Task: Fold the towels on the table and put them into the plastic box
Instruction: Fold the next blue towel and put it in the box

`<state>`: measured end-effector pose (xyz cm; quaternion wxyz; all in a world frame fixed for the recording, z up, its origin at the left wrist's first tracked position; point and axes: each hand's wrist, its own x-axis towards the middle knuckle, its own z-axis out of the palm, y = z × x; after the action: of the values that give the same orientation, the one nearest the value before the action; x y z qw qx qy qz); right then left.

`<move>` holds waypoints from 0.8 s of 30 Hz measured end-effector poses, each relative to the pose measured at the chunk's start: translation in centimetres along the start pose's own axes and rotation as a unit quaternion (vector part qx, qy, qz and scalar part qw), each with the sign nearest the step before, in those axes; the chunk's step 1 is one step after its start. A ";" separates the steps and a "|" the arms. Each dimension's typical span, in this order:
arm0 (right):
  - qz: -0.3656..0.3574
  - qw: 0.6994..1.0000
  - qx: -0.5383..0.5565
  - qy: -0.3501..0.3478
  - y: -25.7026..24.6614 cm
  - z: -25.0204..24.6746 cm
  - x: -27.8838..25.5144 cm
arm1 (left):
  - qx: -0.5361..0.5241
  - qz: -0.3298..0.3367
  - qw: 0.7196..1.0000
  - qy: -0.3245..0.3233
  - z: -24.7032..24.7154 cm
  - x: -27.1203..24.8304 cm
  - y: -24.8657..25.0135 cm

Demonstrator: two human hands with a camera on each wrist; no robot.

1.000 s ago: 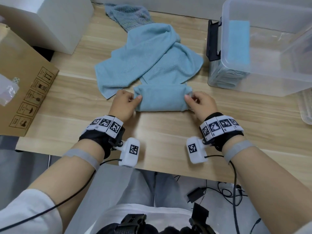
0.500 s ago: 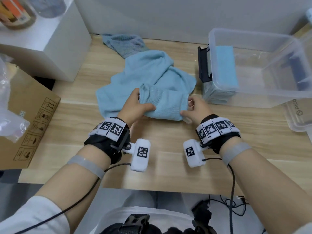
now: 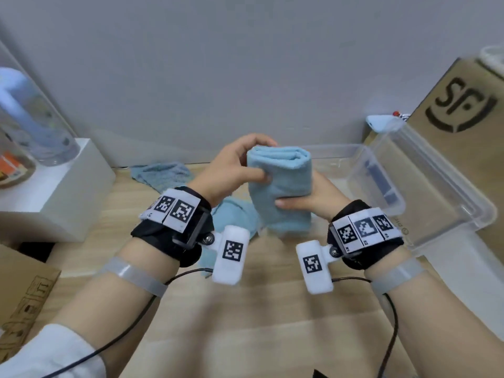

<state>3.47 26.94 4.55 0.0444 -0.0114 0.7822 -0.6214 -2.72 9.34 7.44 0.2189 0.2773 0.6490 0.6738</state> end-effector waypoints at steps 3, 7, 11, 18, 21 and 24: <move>0.012 0.998 0.063 0.023 -0.6 -2.0 0.2 | -0.092 0.006 0.995 0.042 1.8 2.3 -0.2; -0.001 0.982 0.138 0.132 0.0 -4.9 1.5 | -0.058 -0.081 0.995 0.020 3.7 4.4 -2.0; -0.006 0.964 0.184 0.193 0.8 -7.1 2.7 | -0.009 -0.128 0.991 -0.027 5.2 5.0 -4.1; 0.019 0.960 0.205 0.191 1.3 -8.8 3.2 | 0.008 -0.134 0.990 -0.050 6.0 6.3 -4.9; 0.045 0.960 0.216 0.173 1.7 -9.7 3.7 | 0.031 -0.144 0.988 -0.037 6.1 6.9 -5.5; 0.095 0.962 0.182 0.178 2.9 -11.4 4.8 | 0.048 -0.182 0.982 0.034 5.4 7.8 -6.6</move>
<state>-2.16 38.29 3.97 -0.0353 0.1819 0.6484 -0.7384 -5.47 18.91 1.54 0.3021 0.1417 0.7269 0.6002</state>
